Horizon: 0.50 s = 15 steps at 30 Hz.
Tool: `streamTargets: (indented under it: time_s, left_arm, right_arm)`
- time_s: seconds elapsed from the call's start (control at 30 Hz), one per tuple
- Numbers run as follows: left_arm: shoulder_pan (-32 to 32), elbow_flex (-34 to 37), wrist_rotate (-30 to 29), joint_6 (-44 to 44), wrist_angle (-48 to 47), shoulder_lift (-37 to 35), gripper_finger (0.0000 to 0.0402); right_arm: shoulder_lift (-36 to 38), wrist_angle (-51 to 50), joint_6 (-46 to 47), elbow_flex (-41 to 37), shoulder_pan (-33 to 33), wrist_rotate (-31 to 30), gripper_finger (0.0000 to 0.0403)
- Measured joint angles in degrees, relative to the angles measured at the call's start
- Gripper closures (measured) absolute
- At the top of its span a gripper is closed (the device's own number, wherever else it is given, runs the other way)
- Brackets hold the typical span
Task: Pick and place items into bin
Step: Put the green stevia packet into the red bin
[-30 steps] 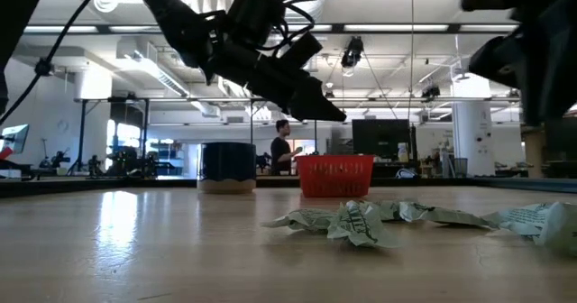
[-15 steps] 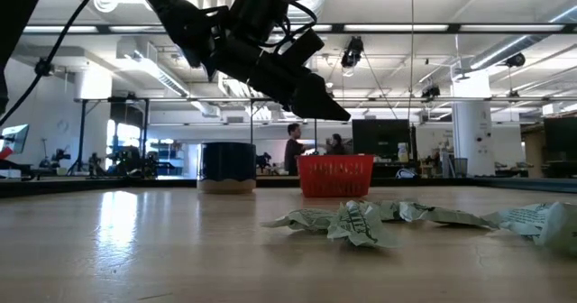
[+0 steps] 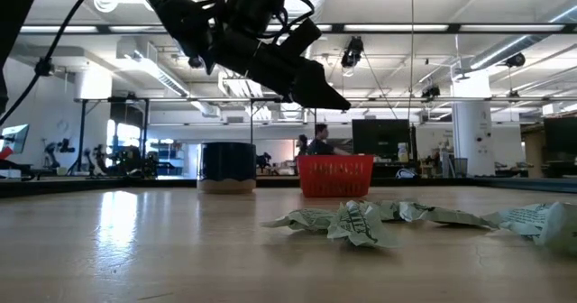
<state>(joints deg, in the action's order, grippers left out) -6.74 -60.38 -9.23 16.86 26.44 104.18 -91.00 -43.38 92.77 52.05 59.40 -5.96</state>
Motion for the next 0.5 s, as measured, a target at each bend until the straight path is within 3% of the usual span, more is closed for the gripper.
streamTargets:
  time_s: [0.27, 0.5]
  left_arm:
    - [0.0, 0.5, 0.0, 0.0, -0.1, -1.0, 0.0214]
    - [0.2, 0.8, 0.0, -0.1, -0.1, -1.1, 0.0214]
  right_arm:
    - [-1.3, -1.6, 2.2, -0.1, 0.0, 0.0, 0.0242]
    - [-3.9, -1.4, 2.3, -0.5, 0.0, 0.0, 0.0225]
